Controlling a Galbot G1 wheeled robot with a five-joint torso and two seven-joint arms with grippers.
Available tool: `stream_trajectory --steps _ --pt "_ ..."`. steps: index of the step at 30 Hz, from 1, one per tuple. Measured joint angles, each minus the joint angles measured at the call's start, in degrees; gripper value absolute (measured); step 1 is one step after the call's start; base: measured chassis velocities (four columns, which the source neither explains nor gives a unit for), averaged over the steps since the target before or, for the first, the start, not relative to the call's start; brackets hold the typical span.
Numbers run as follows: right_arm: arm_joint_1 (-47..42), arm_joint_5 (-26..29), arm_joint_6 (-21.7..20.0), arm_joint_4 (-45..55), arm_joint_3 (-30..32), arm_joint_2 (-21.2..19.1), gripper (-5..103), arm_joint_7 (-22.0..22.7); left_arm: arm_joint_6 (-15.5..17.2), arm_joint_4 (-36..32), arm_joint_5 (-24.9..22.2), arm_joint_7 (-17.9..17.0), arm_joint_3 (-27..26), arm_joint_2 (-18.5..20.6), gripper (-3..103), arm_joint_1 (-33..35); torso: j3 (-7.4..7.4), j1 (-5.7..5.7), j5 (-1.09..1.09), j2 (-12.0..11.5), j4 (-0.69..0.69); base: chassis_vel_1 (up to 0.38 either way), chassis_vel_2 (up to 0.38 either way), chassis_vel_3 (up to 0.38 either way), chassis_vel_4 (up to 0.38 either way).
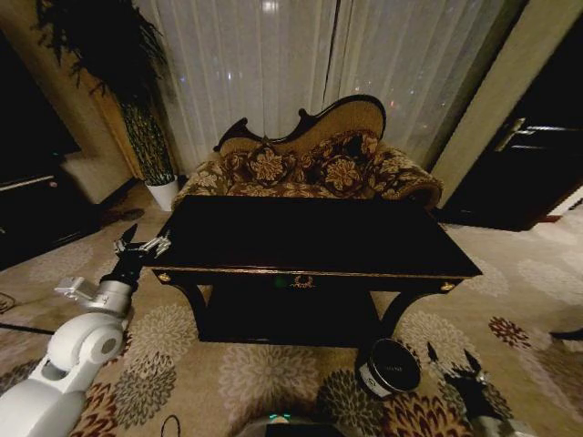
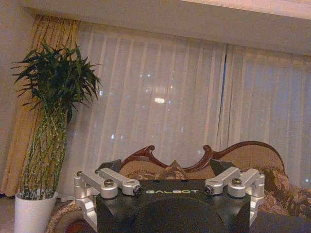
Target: Move to the front of the table and place the trash on the table into the trash bin.
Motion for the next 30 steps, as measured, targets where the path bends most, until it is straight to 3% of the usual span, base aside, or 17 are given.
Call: stream_trajectory --steps 14,21,30 --pt "-1.8 5.7 -3.9 12.8 5.9 -1.2 100 3.3 0.0 0.0 0.0 0.0 0.0 0.0 100 0.0 0.0 0.0 0.01 0.0 0.01 0.0 0.0 0.0 0.0" --pt "3.4 7.1 -12.2 21.4 7.2 -4.7 100 10.0 0.0 0.0 0.0 0.0 0.0 0.0 100 0.0 0.0 0.0 0.0 0.0 0.02 0.0 0.0 0.0 0.0" --pt "10.7 6.8 -17.7 25.0 4.1 -9.5 100 13.2 0.0 0.0 0.0 0.0 0.0 0.0 100 0.0 0.01 0.01 0.01 0.0 0.02 0.0 0.0 0.0 0.0"
